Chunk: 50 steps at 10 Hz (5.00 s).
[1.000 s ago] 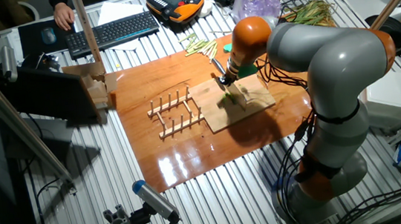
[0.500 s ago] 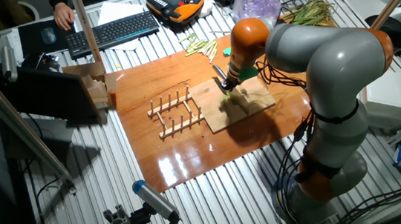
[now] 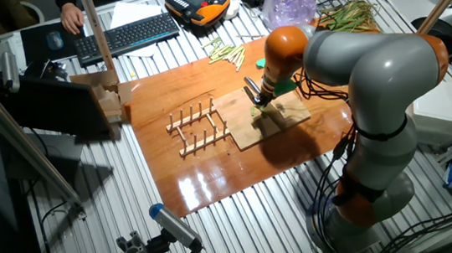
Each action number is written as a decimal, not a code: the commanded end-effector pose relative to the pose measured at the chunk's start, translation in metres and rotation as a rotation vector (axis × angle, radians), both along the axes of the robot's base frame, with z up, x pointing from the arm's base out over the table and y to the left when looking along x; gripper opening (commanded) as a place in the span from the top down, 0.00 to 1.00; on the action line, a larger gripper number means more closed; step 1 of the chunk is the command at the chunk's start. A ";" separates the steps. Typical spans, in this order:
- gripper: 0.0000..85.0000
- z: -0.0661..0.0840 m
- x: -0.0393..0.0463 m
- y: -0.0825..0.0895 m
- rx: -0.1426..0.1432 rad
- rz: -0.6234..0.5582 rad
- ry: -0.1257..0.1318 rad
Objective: Chop the green garlic
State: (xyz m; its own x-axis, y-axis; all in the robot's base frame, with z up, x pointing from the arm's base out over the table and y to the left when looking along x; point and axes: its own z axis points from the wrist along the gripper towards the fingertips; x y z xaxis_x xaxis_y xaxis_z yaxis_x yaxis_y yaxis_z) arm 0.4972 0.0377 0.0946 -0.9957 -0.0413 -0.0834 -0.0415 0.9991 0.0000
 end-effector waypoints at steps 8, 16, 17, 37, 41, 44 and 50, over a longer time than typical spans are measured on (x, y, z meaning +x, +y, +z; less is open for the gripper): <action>1.00 -0.006 -0.0072 0.004 -0.004 -0.013 -0.006; 1.00 -0.011 -0.0101 0.004 -0.024 -0.009 -0.028; 1.00 -0.012 -0.0098 0.004 -0.027 -0.009 -0.031; 1.00 -0.007 0.0410 -0.015 -0.018 0.061 -0.001; 1.00 -0.014 0.0343 -0.018 -0.017 0.065 -0.007; 1.00 -0.009 0.0383 -0.032 -0.025 0.086 -0.010; 1.00 0.000 0.0405 -0.053 -0.034 0.120 -0.013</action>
State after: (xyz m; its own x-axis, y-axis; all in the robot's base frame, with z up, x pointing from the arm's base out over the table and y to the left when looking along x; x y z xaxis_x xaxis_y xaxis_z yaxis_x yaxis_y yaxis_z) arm 0.5375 -0.0146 0.0942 -0.9824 -0.1619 -0.0929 -0.1592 0.9866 -0.0355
